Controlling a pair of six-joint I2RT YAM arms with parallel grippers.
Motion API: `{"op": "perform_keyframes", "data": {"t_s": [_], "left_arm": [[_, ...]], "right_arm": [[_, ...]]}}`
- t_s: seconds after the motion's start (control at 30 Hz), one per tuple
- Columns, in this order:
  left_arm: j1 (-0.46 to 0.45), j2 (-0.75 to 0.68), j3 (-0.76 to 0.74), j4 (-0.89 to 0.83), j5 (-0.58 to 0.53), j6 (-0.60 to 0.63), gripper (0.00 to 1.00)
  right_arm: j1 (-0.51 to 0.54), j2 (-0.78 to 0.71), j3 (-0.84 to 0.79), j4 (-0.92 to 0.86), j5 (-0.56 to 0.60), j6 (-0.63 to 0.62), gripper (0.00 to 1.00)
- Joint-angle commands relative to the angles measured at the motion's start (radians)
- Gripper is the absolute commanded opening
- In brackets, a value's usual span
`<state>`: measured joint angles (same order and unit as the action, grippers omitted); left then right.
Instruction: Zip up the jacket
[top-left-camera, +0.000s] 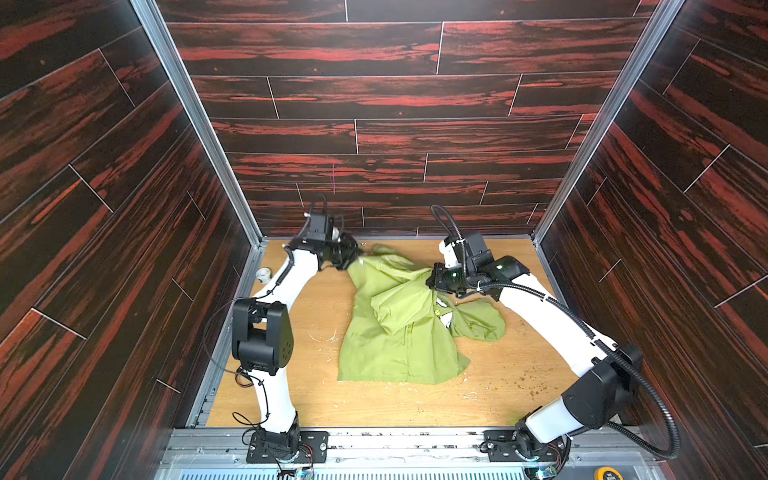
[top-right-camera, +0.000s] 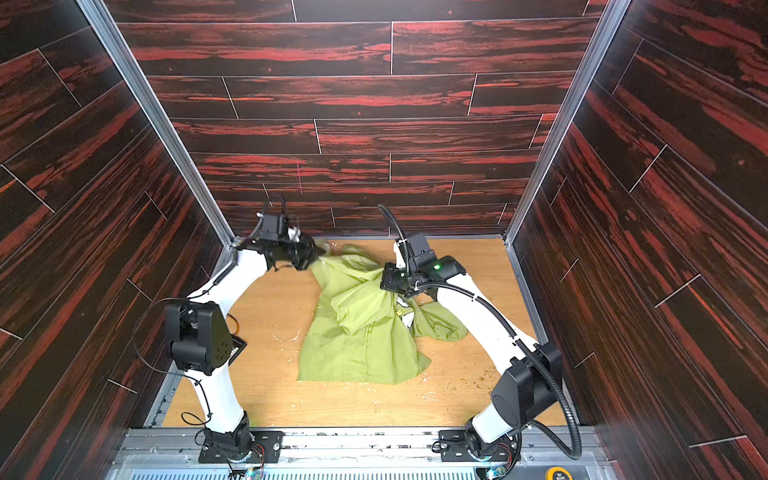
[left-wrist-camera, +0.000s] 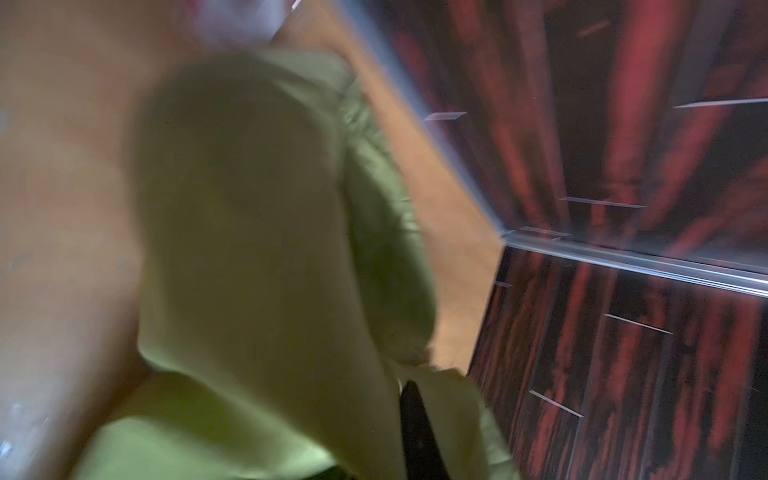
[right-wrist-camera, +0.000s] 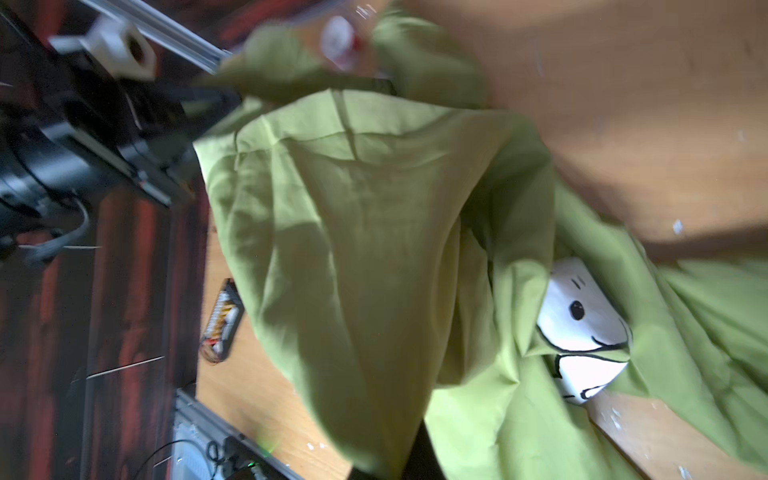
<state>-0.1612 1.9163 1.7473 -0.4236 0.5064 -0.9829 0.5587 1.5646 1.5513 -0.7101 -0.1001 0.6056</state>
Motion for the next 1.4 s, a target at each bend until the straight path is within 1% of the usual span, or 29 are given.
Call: {"op": "perform_keyframes", "data": {"t_s": [0.0,0.17,0.23,0.37,0.43,0.47,0.53,0.63,0.7,0.77,0.9,1.0,1.07,1.1,1.13,1.17,1.2,1.23,1.27,1.3,1.37], "left_arm": [[0.009,-0.105,0.178,-0.073,-0.059,0.098,0.00],[0.009,-0.113,0.404,-0.082,-0.098,0.121,0.00],[0.009,-0.103,0.503,-0.091,-0.111,0.119,0.00],[0.003,-0.061,0.723,-0.143,-0.124,0.113,0.00],[-0.006,-0.049,0.815,-0.203,-0.146,0.129,0.00],[-0.010,-0.044,0.846,-0.215,-0.165,0.135,0.00],[-0.025,-0.041,0.882,-0.235,-0.197,0.135,0.00],[-0.070,-0.023,0.888,-0.277,-0.220,0.155,0.00],[-0.125,-0.004,0.884,-0.350,-0.248,0.188,0.00],[-0.182,0.015,0.865,-0.404,-0.263,0.206,0.00],[-0.307,0.016,0.719,-0.417,-0.275,0.197,0.00],[-0.404,0.014,0.600,-0.371,-0.268,0.180,0.00],[-0.452,0.019,0.528,-0.317,-0.235,0.158,0.00],[-0.475,0.034,0.502,-0.296,-0.218,0.147,0.02],[-0.493,0.050,0.488,-0.284,-0.201,0.144,0.12],[-0.508,0.069,0.492,-0.289,-0.185,0.151,0.24],[-0.521,0.090,0.511,-0.314,-0.182,0.172,0.42],[-0.527,0.109,0.539,-0.354,-0.194,0.203,0.54],[-0.532,0.124,0.574,-0.407,-0.215,0.242,0.63],[-0.532,0.132,0.610,-0.458,-0.240,0.272,0.69],[-0.527,0.123,0.637,-0.511,-0.290,0.327,0.76]], "right_arm": [[-0.003,-0.033,0.099,-0.023,-0.076,-0.050,0.00],[-0.003,-0.014,0.238,-0.032,-0.203,-0.074,0.00],[-0.003,-0.009,0.292,-0.037,-0.273,-0.078,0.00],[-0.002,0.000,0.391,-0.052,-0.377,-0.079,0.00],[-0.002,-0.001,0.420,-0.052,-0.434,-0.082,0.00],[-0.002,0.000,0.429,-0.056,-0.455,-0.083,0.00],[-0.003,-0.007,0.420,-0.069,-0.453,-0.088,0.00],[-0.029,-0.041,0.312,-0.071,-0.420,-0.074,0.00],[-0.069,-0.068,0.200,-0.073,-0.410,-0.054,0.00],[-0.104,-0.107,0.068,-0.068,-0.369,-0.046,0.00],[-0.172,-0.189,-0.146,-0.081,-0.284,-0.027,0.00],[-0.271,-0.240,-0.272,-0.146,-0.179,0.013,0.00],[-0.344,-0.262,-0.337,-0.189,-0.129,0.037,0.00],[-0.381,-0.265,-0.365,-0.216,-0.100,0.050,0.00],[-0.416,-0.264,-0.388,-0.236,-0.077,0.061,0.00],[-0.443,-0.261,-0.405,-0.249,-0.065,0.070,0.01],[-0.465,-0.261,-0.426,-0.248,-0.064,0.077,0.14],[-0.476,-0.266,-0.438,-0.239,-0.063,0.083,0.26],[-0.480,-0.270,-0.444,-0.233,-0.056,0.090,0.39],[-0.480,-0.272,-0.442,-0.228,-0.052,0.095,0.49],[-0.481,-0.270,-0.420,-0.227,-0.049,0.103,0.59]]}}
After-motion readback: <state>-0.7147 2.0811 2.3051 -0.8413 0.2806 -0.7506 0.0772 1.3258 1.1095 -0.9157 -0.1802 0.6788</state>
